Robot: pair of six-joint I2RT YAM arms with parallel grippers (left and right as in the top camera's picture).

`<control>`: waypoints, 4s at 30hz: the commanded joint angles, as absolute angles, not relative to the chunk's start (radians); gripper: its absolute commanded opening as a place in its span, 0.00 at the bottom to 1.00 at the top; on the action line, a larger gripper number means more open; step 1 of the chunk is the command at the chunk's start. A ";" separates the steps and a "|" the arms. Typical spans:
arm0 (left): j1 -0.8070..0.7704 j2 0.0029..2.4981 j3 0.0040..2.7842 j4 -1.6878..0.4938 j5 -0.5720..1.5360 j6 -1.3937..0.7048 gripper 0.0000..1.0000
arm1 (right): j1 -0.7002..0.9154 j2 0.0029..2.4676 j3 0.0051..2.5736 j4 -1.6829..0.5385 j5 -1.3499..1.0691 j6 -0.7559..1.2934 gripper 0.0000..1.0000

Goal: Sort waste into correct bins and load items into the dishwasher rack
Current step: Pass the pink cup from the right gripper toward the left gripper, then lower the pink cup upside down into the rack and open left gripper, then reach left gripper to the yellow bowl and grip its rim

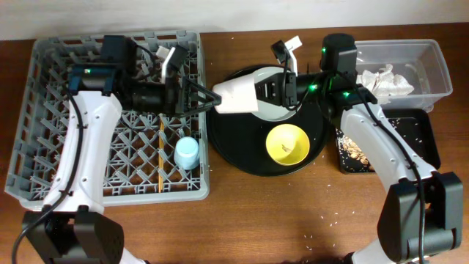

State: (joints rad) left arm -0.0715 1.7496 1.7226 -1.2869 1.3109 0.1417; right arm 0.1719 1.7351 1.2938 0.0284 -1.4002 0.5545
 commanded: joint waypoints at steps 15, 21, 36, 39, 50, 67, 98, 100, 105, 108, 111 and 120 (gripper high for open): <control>-0.083 1.748 1.732 -1.313 1.369 0.174 0.79 | 0.343 1.723 1.309 0.147 -1.177 0.717 0.04; -0.083 1.748 1.732 -1.322 1.369 0.174 0.78 | 0.343 1.723 1.309 0.147 -1.070 0.743 0.04; -0.082 1.748 1.732 -1.318 1.238 0.174 0.56 | 0.338 1.723 1.309 0.134 -1.056 0.722 0.80; -0.082 1.748 1.737 -1.309 1.119 0.173 0.53 | 0.323 1.723 1.309 0.032 -1.014 0.658 0.94; -0.179 1.758 1.768 -1.193 0.032 -0.157 0.54 | 0.192 1.723 1.309 -0.491 -0.671 0.473 0.99; -0.226 1.985 1.768 -1.139 -0.095 -0.223 0.54 | 0.189 1.723 1.309 -0.604 -0.638 0.406 0.99; -0.253 2.041 2.101 -1.382 0.036 -0.236 0.87 | 0.187 1.632 1.315 -0.694 -0.504 0.347 0.78; -0.274 2.042 2.102 -1.408 0.088 -0.208 0.87 | 0.187 1.560 1.315 -0.772 -0.379 0.348 0.78; -0.332 2.042 2.096 -1.430 0.094 -0.208 0.87 | 0.189 1.441 1.315 -1.001 -0.154 0.356 0.79; -0.377 2.042 2.095 -1.412 0.093 -0.209 0.86 | 0.189 1.442 1.314 -1.073 -0.142 0.356 0.79; -0.419 2.047 2.095 -1.369 0.090 -0.223 0.86 | 0.189 1.456 1.314 -1.085 -0.145 0.356 0.76; -0.485 2.051 1.997 -1.299 0.094 -0.369 0.84 | 0.157 1.456 1.341 -1.099 -0.123 0.401 0.76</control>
